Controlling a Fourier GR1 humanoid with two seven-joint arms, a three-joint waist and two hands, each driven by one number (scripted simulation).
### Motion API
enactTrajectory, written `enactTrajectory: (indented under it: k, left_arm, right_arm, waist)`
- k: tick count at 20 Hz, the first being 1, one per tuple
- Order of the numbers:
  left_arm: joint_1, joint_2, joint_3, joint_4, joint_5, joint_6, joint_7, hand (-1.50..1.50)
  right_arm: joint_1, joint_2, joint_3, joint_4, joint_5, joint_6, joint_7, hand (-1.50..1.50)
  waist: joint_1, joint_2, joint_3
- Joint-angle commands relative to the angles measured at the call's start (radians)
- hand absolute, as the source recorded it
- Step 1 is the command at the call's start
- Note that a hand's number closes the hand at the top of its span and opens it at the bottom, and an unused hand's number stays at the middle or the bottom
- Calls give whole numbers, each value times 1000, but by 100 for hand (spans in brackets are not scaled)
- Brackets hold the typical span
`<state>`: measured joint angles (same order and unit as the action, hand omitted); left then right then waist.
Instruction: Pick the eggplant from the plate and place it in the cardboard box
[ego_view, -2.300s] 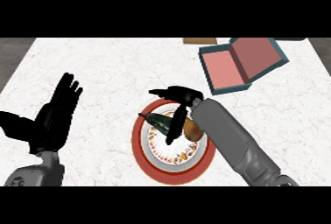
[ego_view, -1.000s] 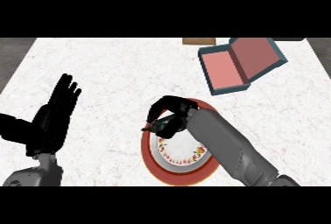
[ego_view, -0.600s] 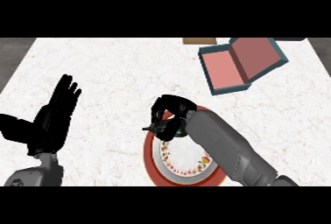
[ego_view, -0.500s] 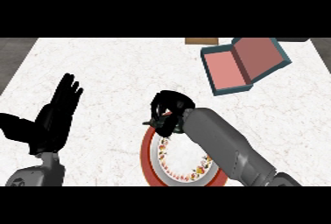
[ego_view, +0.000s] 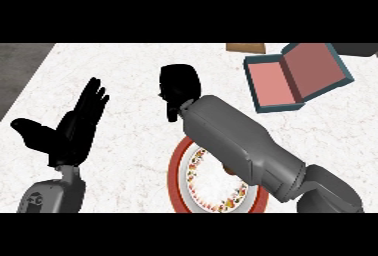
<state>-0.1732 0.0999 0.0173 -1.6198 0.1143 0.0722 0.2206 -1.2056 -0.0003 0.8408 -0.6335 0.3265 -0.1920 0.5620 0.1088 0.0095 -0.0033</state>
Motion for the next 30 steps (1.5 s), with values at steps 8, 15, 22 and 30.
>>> enactTrajectory:
  k: [8, 15, 22, 30]
  left_arm:
    - [-10, -32, -26, 33, -40, 34, -14, 0]
    - [15, 9, 33, -20, 10, 12, 11, 0]
    - [69, -1, 31, -37, -9, 27, -22, 0]
    - [-9, 31, 66, -47, 0, 43, 61, 0]
  right_arm:
    - [-218, 0, 93, -139, 2, -231, 355, 150]
    - [-403, 0, 51, -6, 91, -317, 566, 150]
    - [-382, 0, -27, 102, 135, -359, 562, 150]
    - [-308, -98, -103, 197, 163, -371, 409, 150]
  waist:
    - [-9, -3, 1]
    - [-38, -8, 1]
    - [-83, -8, 2]
    - [-98, -7, 3]
